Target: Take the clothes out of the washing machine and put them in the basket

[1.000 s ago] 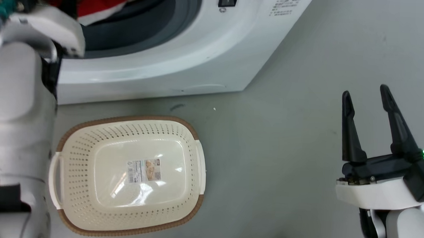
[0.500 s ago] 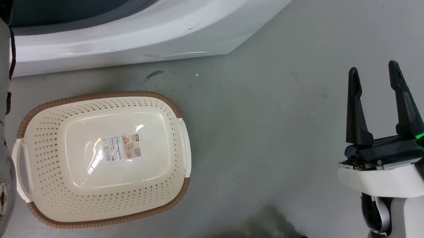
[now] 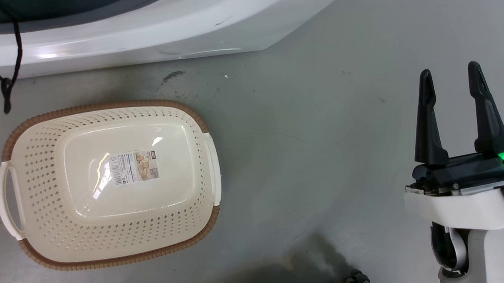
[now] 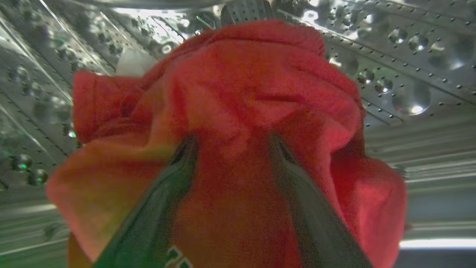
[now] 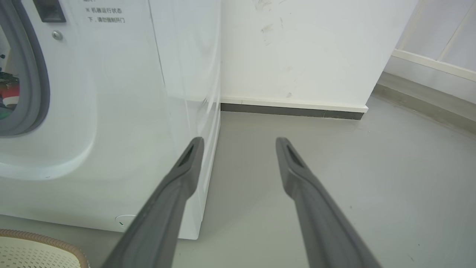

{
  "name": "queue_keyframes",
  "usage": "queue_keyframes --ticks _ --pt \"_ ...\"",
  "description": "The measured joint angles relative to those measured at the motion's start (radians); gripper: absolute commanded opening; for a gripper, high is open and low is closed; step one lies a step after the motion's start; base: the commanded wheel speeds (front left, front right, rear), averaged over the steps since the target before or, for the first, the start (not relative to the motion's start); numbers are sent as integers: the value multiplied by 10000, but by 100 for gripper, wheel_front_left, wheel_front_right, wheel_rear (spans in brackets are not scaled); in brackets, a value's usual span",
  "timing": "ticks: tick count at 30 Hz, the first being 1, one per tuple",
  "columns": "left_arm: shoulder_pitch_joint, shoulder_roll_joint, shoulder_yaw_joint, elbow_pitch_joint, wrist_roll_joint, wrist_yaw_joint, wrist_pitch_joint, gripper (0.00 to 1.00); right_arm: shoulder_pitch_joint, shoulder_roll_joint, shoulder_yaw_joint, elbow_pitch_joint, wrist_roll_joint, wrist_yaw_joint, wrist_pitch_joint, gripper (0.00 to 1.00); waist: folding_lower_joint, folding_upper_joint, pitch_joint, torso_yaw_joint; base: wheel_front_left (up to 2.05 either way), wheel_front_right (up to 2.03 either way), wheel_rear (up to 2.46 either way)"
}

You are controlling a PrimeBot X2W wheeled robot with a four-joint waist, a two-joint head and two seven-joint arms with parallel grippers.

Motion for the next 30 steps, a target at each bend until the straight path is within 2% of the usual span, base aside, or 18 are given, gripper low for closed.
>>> queue_keyframes --ticks 4,15,17,18,22,30 --pt "-81 58 -182 113 -479 2 901 100 -19 -2 13 -17 58 0 0 100 -1 0 130 -81 0 0 0" --pt "-152 370 -940 -111 -1122 0 1459 100 -96 0 -102 -10 213 2 0 100 -1 0 354 -151 0 0 0" --pt "-163 370 -1012 -132 -1198 0 1522 18 -121 0 -115 -8 230 0 0 100 -1 0 360 -147 0 0 0" --pt "-165 368 -1087 -173 -1292 0 1582 0 -143 -2 -125 -8 238 0 0 100 -1 0 367 -140 0 0 0" --pt "-57 408 -1417 -422 -1655 0 1584 0 -169 0 -125 -6 240 0 0 100 0 0 363 -128 0 0 0" --pt "257 759 -1845 -794 -2033 0 403 0 -163 0 -69 138 236 0 0 100 -1 0 -20 -119 0 0 0"
